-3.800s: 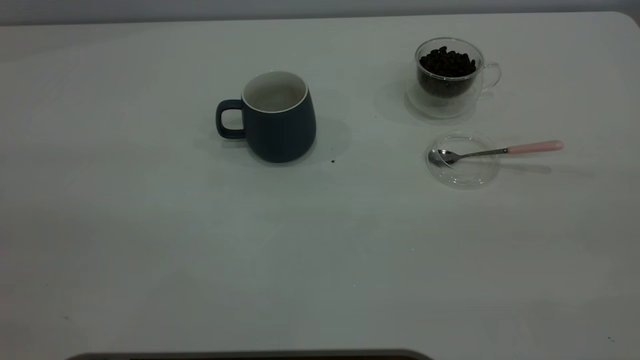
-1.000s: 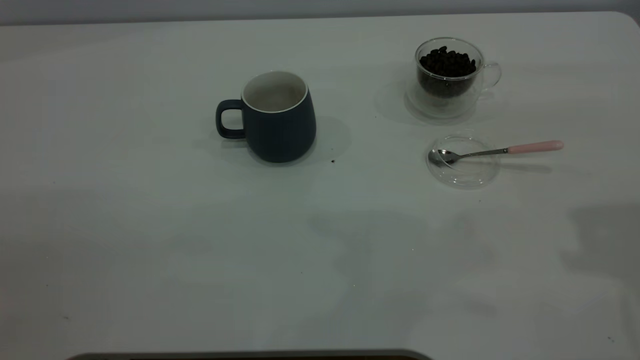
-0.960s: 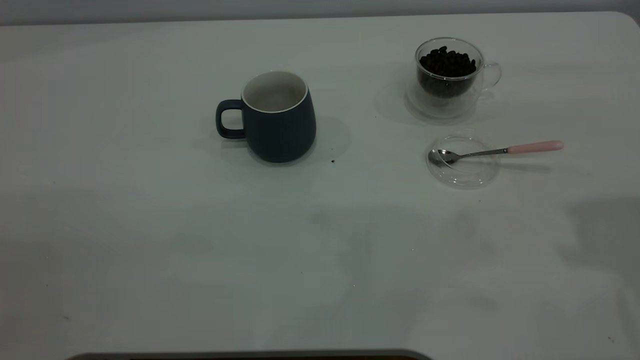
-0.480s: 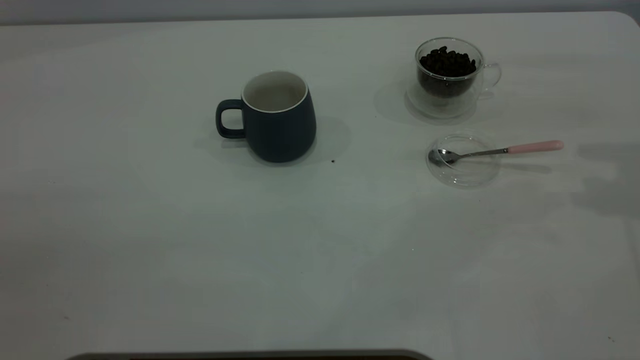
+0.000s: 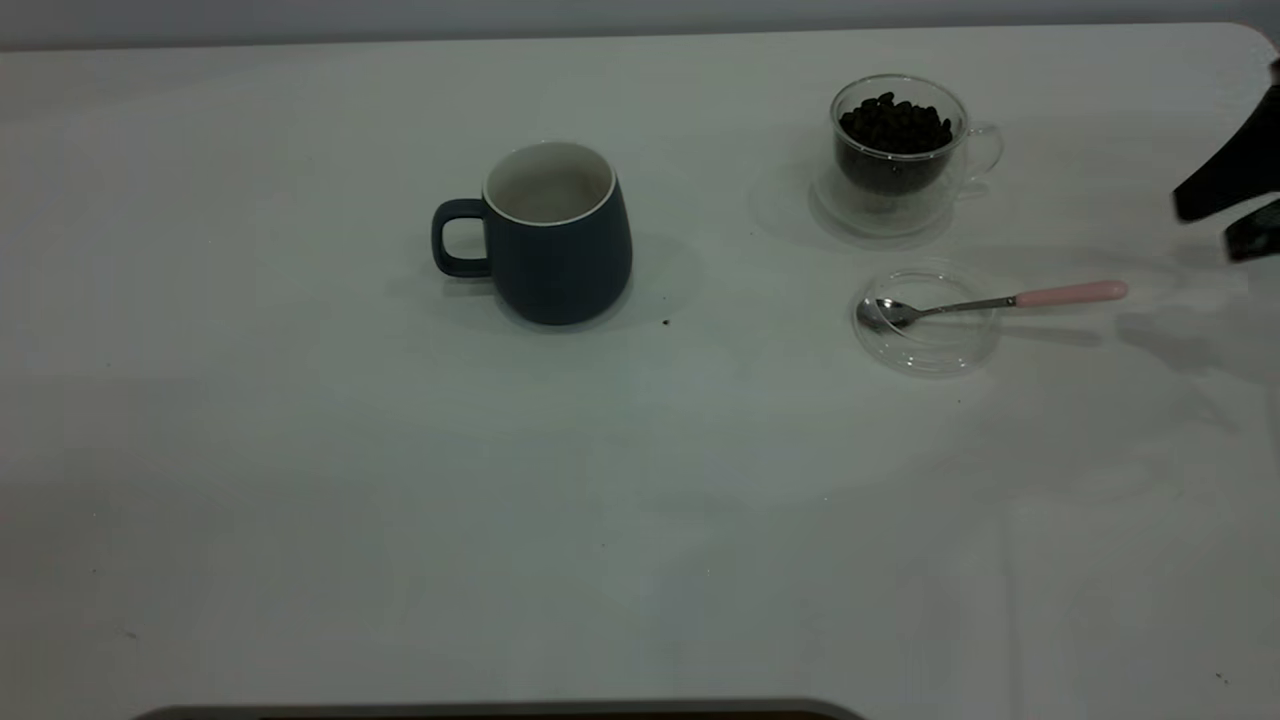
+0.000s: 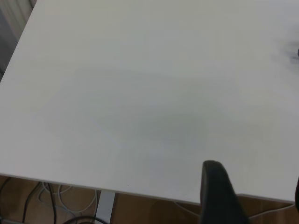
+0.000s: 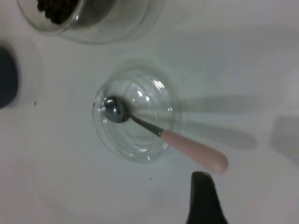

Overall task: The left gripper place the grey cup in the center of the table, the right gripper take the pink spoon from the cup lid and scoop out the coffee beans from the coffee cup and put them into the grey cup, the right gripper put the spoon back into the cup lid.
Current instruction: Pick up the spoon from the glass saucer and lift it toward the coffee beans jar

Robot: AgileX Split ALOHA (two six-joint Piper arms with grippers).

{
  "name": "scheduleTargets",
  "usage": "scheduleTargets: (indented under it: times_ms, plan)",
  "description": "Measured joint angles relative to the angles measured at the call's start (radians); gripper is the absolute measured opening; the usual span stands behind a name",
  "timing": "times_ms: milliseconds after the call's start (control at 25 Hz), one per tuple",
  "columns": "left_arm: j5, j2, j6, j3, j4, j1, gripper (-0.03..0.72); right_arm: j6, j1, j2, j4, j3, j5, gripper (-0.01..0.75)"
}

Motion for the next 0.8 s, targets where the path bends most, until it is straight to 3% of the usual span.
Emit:
scheduleTargets:
  times_ms: [320,800]
  plan:
    - [0.0,0.0,0.0,0.0,0.0,0.0,0.452,-0.224,-0.076,0.126,0.165,-0.011,0.066,0.617]
    - [0.0,0.0,0.0,0.0,0.0,0.0,0.452,-0.354,-0.087,0.255,0.303,-0.059,0.2,0.585]
